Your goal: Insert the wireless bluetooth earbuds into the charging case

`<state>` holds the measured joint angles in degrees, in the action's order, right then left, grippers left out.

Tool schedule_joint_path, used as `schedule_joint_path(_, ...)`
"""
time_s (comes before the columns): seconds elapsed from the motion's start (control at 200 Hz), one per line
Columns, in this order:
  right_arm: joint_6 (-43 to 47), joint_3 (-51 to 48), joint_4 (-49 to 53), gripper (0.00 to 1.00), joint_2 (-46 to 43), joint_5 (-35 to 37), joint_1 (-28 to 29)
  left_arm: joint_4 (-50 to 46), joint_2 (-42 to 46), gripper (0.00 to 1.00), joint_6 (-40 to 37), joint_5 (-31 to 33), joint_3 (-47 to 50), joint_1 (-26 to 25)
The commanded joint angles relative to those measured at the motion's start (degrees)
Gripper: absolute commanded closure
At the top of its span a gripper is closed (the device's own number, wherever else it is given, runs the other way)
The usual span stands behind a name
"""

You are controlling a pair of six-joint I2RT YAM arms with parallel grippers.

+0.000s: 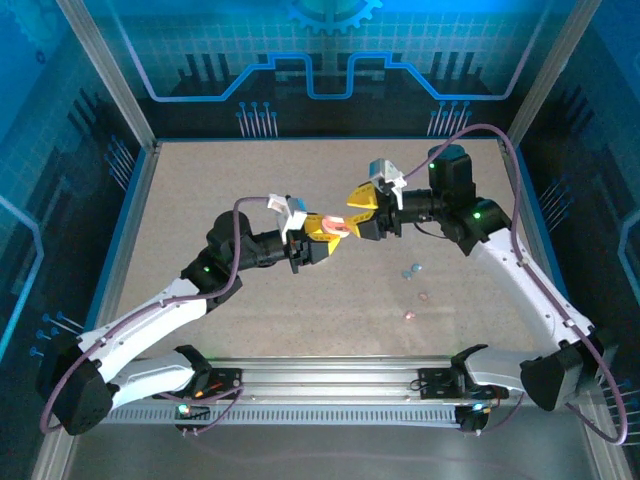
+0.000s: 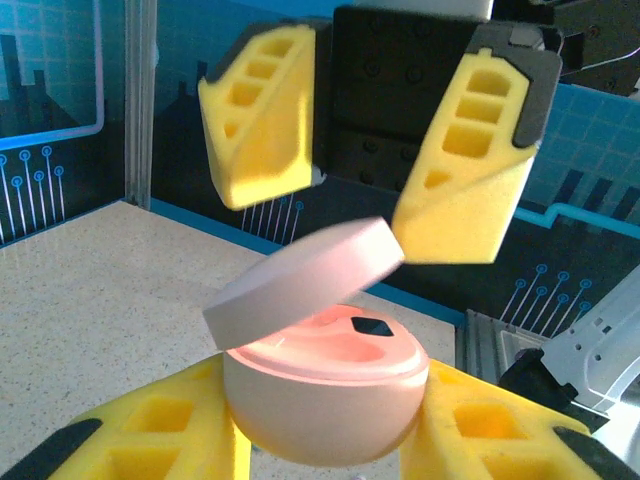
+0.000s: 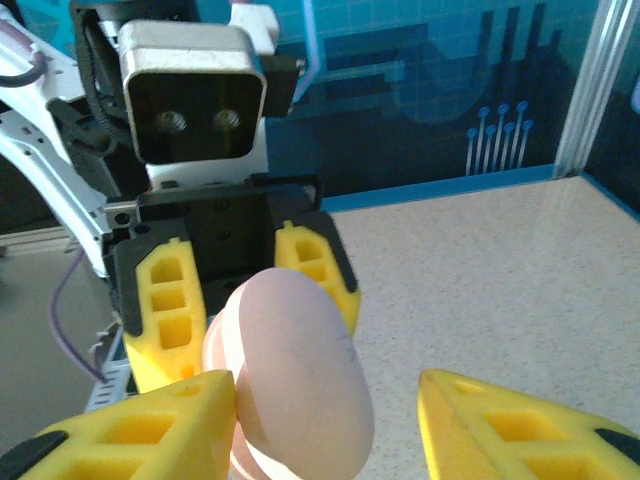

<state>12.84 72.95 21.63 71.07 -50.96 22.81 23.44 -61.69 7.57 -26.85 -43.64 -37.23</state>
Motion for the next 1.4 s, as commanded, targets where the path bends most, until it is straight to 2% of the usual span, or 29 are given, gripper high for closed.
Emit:
schedule_joint_path(0.0, -1.20, -1.40, -3.47, 0.49, -0.25, 5.61, -0.38, 4.11, 0.12, 0.72, 0.50, -4.37, 0.33, -0.87)
schedule_joint_path(0.23, -2.12, -1.84, -4.74, 0.49, -1.26, 7.21, -0.40, 4.46, -0.17, 0.71, 1.18, -4.44, 0.40, -0.87)
schedule_joint_path(0.38, 0.24, -1.27, -3.10, 0.49, -1.82, 1.56, -0.25, 4.92, -0.18, 0.71, 1.28, -4.31, 0.74, -0.91)
schedule_joint_path(0.755, 5.30, 5.00, 4.92, 0.68, 3.11, -1.67, 2.46, 5.66, -0.43, 0.70, 1.70, -5.52, 0.85, -1.00)
schedule_joint_path(0.83, 5.51, 5.21, 5.04, 0.79, 3.13, -1.67, 2.68, 5.24, -0.34, 0.69, 1.46, -5.08, 0.93, -1.00)
schedule_joint_path(0.865, 5.62, 5.45, 5.28, 0.81, 3.12, -1.30, 2.75, 5.11, -0.30, 0.68, 1.43, -4.74, 1.06, -0.98)
schedule_joint_path(0.936, 6.41, 5.88, 6.50, 0.87, 3.13, -0.97, 2.75, 4.70, -0.19, 0.64, 1.15, -3.93, 1.24, -0.99)
schedule_joint_path(1.026, 7.08, 6.15, 7.40, 0.90, 3.10, -0.26, 3.02, 3.79, -0.35, 0.57, 0.75, -2.73, 1.27, -1.00)
schedule_joint_path(1.211, 8.98, 5.72, 8.16, 0.91, 2.48, 6.29, 4.97, 1.63, -1.06, 0.44, -0.12, -2.31, -0.03, -1.07)
schedule_joint_path(1.396, 10.27, 5.35, 8.70, 0.92, 1.88, 10.81, 6.54, -0.82, -1.69, 0.37, -1.32, -1.77, -0.86, -1.20)
